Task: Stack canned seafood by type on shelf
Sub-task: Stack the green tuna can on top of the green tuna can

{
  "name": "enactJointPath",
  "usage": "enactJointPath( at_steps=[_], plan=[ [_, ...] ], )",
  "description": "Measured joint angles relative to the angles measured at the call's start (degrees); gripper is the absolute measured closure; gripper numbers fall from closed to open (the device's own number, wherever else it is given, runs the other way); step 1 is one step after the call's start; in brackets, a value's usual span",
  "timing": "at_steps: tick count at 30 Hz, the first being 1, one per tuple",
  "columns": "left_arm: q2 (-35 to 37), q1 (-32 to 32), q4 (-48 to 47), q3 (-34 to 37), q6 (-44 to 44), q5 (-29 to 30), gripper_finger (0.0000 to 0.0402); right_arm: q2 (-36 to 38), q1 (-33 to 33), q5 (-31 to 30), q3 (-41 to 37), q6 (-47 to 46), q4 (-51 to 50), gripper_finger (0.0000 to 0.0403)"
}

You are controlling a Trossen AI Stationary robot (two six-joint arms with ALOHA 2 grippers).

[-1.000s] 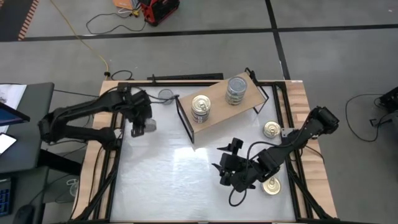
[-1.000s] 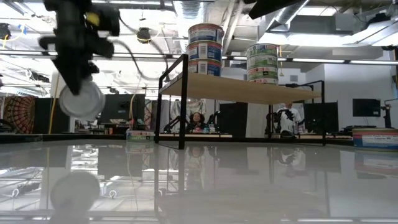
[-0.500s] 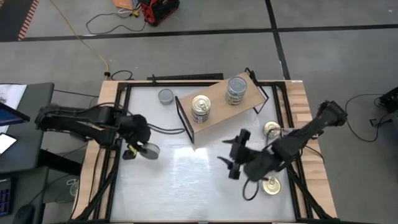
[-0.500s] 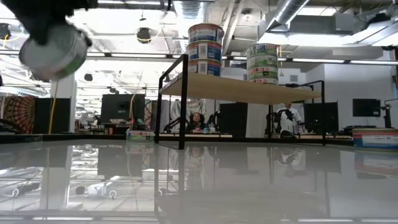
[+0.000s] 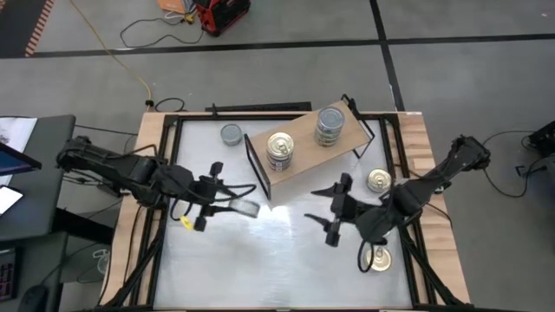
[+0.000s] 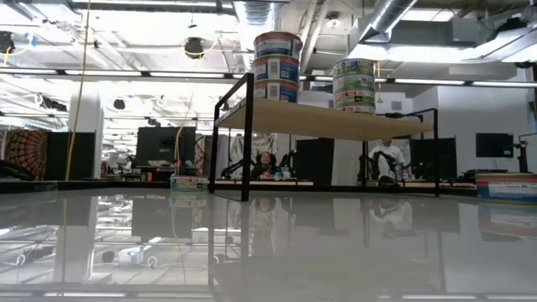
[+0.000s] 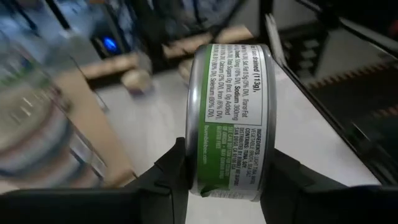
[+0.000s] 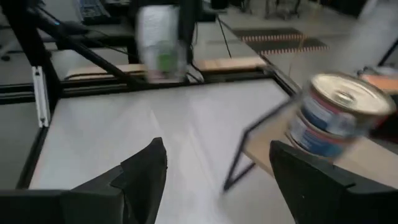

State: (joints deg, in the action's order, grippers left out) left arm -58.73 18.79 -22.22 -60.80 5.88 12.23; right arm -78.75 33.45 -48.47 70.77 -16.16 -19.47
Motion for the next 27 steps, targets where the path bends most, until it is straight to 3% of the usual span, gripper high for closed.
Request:
enactJointPath(
  at_steps=[9,19,23,27],
  plan=[
    [-5.22,0.02,9.04,0.00,3.85,2.40,0.0262,-8.76,-2.57,-0.90,-0.90,27.85,23.61,0.0076],
    [-6.18,0.00,13.69,0.00,5.94,3.10,0.0262,-10.72,-5.38,2.14,-0.97,26.73,25.91,0.0015],
    [-6.18,0.00,14.30,0.00,6.09,3.10,0.0261,-10.56,-6.71,3.13,-0.90,26.71,29.42,0.0011],
    [-6.24,0.00,15.01,0.00,6.67,3.36,0.0261,-10.59,-7.66,8.36,-0.90,28.07,33.04,0.0020]
  ],
)
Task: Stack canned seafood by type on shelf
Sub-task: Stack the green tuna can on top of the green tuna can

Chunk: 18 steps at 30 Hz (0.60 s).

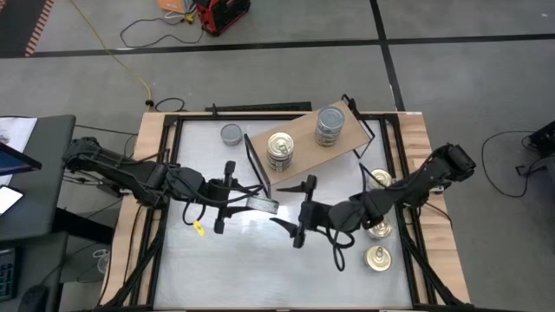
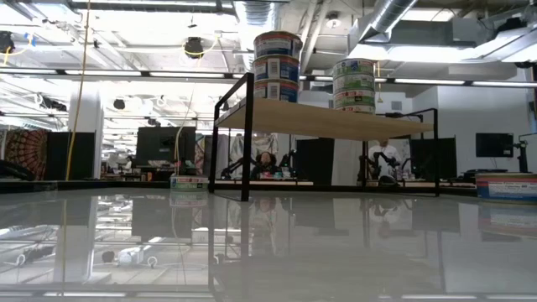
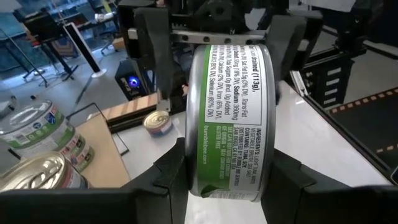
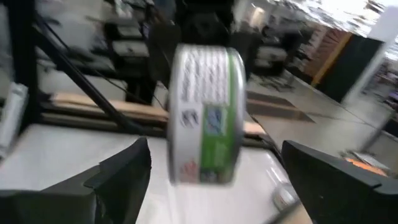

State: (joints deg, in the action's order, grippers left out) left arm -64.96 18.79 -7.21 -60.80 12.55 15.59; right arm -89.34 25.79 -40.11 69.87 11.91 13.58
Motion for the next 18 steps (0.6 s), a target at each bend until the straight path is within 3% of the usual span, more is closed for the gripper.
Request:
enactJointPath(
  at_steps=[6,14,18],
  plan=[
    [-1.38,-0.01,1.16,0.00,1.40,0.13,0.0261,0.02,-1.73,2.72,0.00,0.19,2.83,0.0062],
    [-1.87,-0.20,1.36,0.02,1.41,0.55,0.0257,0.00,-2.35,5.06,0.00,0.16,2.49,0.0167],
    [-1.85,-0.20,2.05,0.02,1.23,3.11,0.0235,0.00,-2.30,4.82,0.00,0.14,2.15,0.0226]
  ],
)
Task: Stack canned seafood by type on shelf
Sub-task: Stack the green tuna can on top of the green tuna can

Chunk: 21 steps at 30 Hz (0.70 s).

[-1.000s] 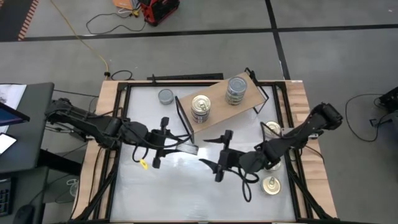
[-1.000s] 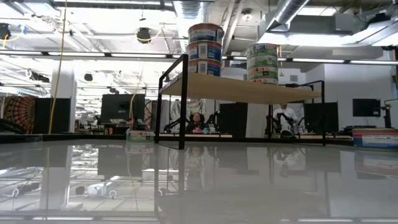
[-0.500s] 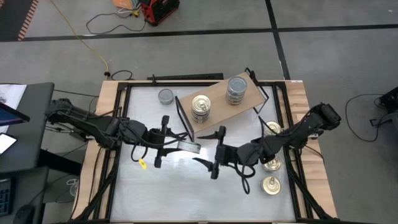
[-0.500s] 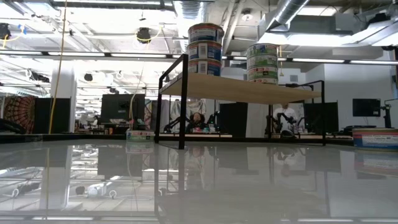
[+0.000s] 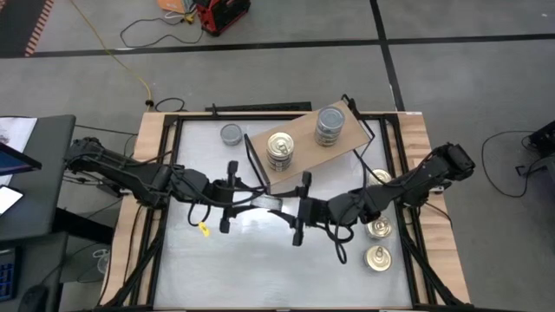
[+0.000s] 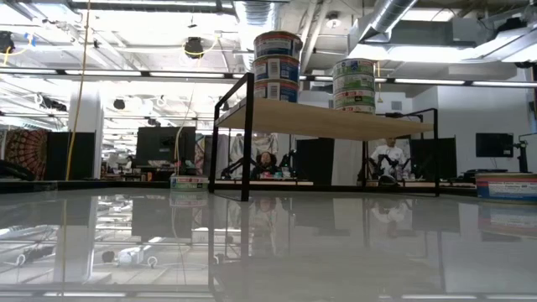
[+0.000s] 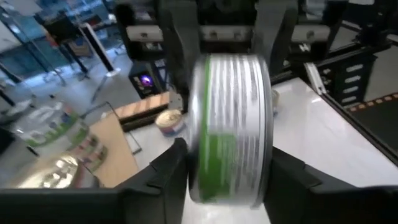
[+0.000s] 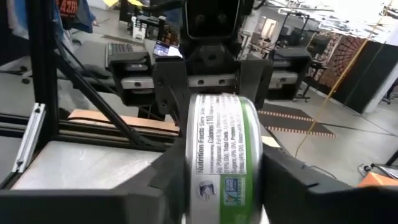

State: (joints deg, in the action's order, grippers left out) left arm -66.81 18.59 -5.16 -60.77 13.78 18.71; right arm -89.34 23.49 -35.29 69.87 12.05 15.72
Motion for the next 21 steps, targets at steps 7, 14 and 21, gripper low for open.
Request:
enactJointPath(
  at_steps=[7,14,21],
  plan=[
    [1.06,0.09,3.33,0.00,6.64,5.05,0.0173,0.24,-0.04,-1.14,0.02,-1.53,-1.46,0.0240],
    [5.84,0.81,6.80,0.01,14.33,4.51,0.0155,2.84,0.75,-1.24,0.00,-1.75,-3.77,0.0224],
    [7.36,5.87,6.17,-0.01,23.09,7.01,0.0155,7.64,0.74,-1.06,-0.04,-4.77,-9.18,0.0239]
  ],
)
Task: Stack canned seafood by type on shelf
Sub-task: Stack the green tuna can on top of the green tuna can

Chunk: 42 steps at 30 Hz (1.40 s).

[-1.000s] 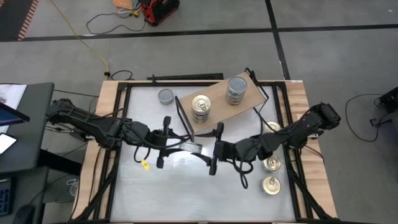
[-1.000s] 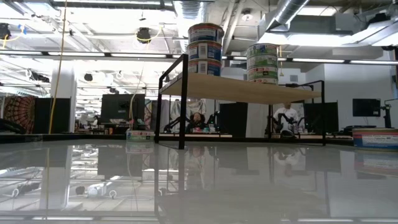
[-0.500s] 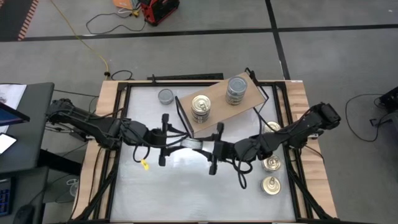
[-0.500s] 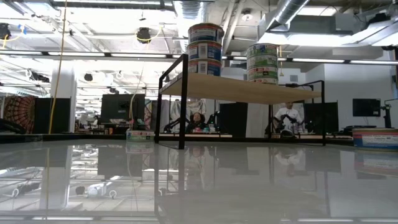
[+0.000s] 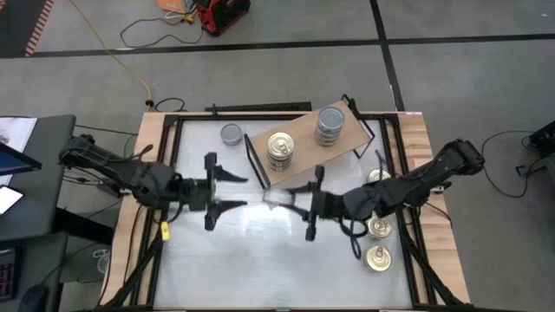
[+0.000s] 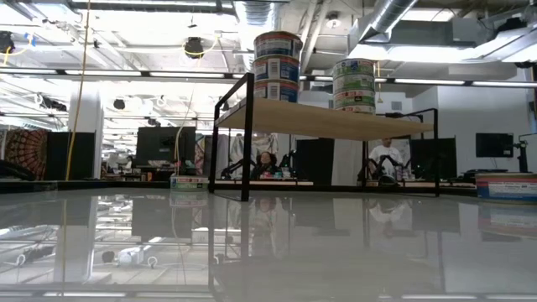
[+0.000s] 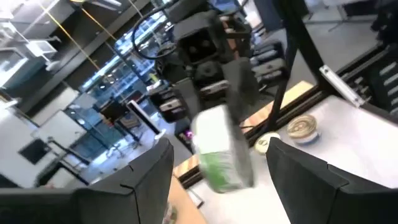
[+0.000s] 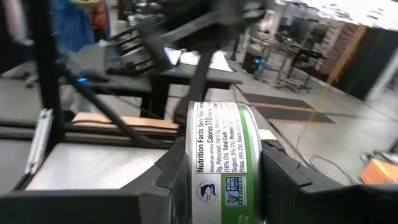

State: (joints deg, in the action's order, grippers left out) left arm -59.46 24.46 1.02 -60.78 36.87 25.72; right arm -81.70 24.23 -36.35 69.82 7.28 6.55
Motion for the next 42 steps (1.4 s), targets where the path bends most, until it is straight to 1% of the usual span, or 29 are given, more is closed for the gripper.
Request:
enactJointPath(
  at_steps=[3,6,10,13,17,21,25,28,32,36,39,42],
  plan=[
    [-0.05,1.42,0.29,-0.01,0.74,3.17,0.0155,1.35,-0.48,-0.18,0.02,-1.86,-2.58,0.0239],
    [-0.25,2.72,-0.19,0.59,-1.62,2.78,0.0155,2.74,-0.42,0.05,0.02,-3.66,-5.08,0.0237],
    [-0.30,4.09,0.56,4.99,-5.22,1.40,0.0155,5.48,-0.23,-0.32,0.02,-4.45,-6.39,0.0229],
    [-0.68,4.53,2.56,9.70,-8.00,1.96,0.0155,7.72,-0.94,-3.28,0.02,-4.47,-7.60,0.0235],
    [-0.68,5.54,9.00,15.66,-10.52,1.43,0.0155,11.78,-4.41,-7.06,0.02,-8.07,-11.99,0.0237],
    [-0.66,6.84,11.89,19.10,-12.15,1.48,0.0155,15.74,-11.15,-6.50,0.04,-15.41,-18.89,0.0228],
    [-0.64,7.80,12.68,20.81,-14.11,1.41,0.0155,19.31,-19.70,0.96,0.04,-22.44,-24.93,0.0231],
    [-0.64,8.34,12.49,21.71,-15.07,1.46,0.0155,20.90,-25.95,7.43,0.04,-26.23,-26.57,0.0236],
    [-0.64,8.64,12.31,21.73,-15.48,1.31,0.0155,21.25,-33.82,15.25,0.04,-29.44,-27.40,0.0231],
    [-0.64,8.58,12.71,21.73,-15.42,-0.90,0.0155,20.54,-41.45,23.20,0.07,-33.48,-28.20,0.0228],
    [-1.74,8.58,12.94,21.73,-15.15,-1.45,0.0155,20.49,-46.20,27.06,0.07,-35.29,-31.61,0.0233],
    [-3.63,8.58,13.39,21.73,-14.32,-1.45,0.0155,20.70,-49.67,29.00,0.07,-36.57,-36.34,0.0233]
  ],
)
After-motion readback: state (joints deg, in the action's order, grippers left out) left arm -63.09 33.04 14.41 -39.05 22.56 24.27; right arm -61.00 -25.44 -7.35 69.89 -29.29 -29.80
